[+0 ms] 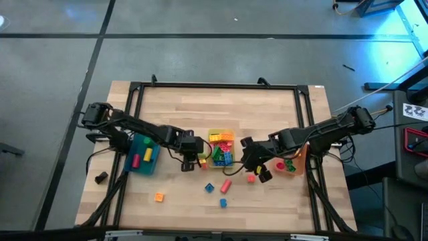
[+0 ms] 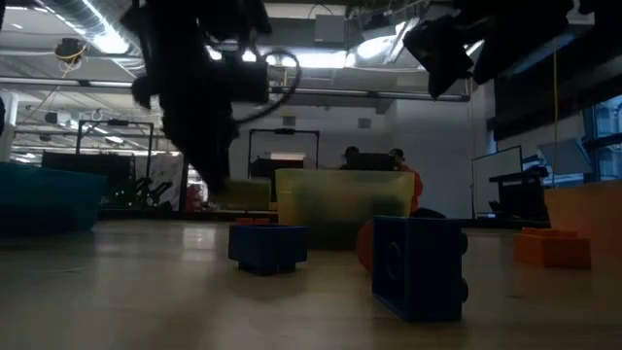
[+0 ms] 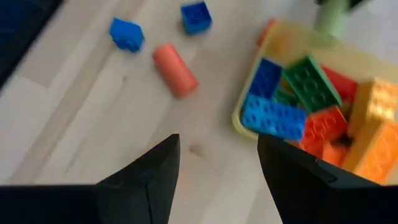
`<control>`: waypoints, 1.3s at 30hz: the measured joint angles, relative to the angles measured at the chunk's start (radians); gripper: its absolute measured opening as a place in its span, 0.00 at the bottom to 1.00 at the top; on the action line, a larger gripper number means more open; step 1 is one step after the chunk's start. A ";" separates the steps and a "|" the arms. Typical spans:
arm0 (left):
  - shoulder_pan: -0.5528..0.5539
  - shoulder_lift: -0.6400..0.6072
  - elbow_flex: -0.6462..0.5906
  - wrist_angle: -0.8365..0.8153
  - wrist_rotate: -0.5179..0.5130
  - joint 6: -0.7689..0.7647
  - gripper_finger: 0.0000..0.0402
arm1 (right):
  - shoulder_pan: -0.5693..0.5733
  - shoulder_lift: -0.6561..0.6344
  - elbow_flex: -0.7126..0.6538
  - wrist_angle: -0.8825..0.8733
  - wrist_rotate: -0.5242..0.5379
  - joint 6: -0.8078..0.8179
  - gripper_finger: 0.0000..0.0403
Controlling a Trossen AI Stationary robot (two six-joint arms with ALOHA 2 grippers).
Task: Sort blocks by size
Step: Put the light green cylindrical block into the blue bin
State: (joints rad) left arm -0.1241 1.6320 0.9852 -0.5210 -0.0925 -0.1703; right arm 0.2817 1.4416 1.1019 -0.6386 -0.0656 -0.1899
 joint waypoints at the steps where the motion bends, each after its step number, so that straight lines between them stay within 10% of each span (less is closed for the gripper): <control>1: 0.001 -0.015 0.019 -0.039 -0.001 -0.008 0.26 | 0.000 0.002 0.000 0.017 -0.014 -0.009 0.54; 20: -0.182 -0.238 0.178 -1.002 0.056 -0.795 0.28 | 0.000 0.229 0.000 0.167 -0.085 -0.240 0.54; 39: -0.253 -0.229 -0.057 -0.949 0.063 -1.221 0.40 | 0.001 0.355 0.000 0.274 -0.087 -0.367 0.54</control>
State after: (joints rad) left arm -0.3775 1.4029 0.9285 -1.4702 -0.0295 -1.3918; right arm 0.2825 1.7967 1.1021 -0.3644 -0.1522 -0.5568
